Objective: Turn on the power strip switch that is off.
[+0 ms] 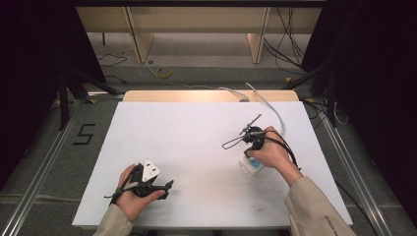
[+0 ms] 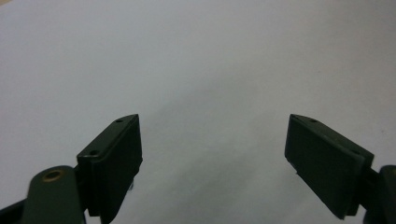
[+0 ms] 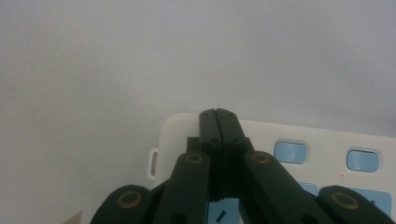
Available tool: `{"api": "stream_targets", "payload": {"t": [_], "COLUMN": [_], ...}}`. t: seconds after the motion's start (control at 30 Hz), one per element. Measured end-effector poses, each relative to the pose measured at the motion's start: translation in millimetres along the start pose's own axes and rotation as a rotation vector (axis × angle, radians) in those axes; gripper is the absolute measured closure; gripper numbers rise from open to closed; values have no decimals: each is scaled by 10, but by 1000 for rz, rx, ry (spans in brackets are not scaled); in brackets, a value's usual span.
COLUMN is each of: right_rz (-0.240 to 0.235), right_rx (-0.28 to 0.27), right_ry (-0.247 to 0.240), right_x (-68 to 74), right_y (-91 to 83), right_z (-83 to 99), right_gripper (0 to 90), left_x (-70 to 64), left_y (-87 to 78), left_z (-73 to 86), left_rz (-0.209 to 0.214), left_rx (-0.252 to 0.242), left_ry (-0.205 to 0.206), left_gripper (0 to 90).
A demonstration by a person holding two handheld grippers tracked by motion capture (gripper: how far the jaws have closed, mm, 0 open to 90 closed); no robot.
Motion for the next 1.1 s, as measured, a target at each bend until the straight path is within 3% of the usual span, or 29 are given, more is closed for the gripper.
{"api": "stream_targets", "payload": {"t": [0.87, 1.1], "right_rz": [-18, -3], "right_rx": [16, 18], "right_ry": [9, 5], "right_x": [-5, -11], "right_y": [16, 19], "right_z": [5, -7], "right_gripper": [900, 900], "left_x": [-5, -4], "left_y": [-1, 1], "left_z": [-2, -2], "left_rz": [0, -1], "left_rx": [1, -1], "left_ry": [4, 1], "left_gripper": [189, 189]}}
Point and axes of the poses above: each handheld gripper's, and its own axes: y roughly forward along the jaws, z roughly out of its underside, x roughly to its left, the point moved 10 cm from there along y, roughly forward along the jaws, and after that the axes turned 5 degrees about x, right-handed, at the moved point
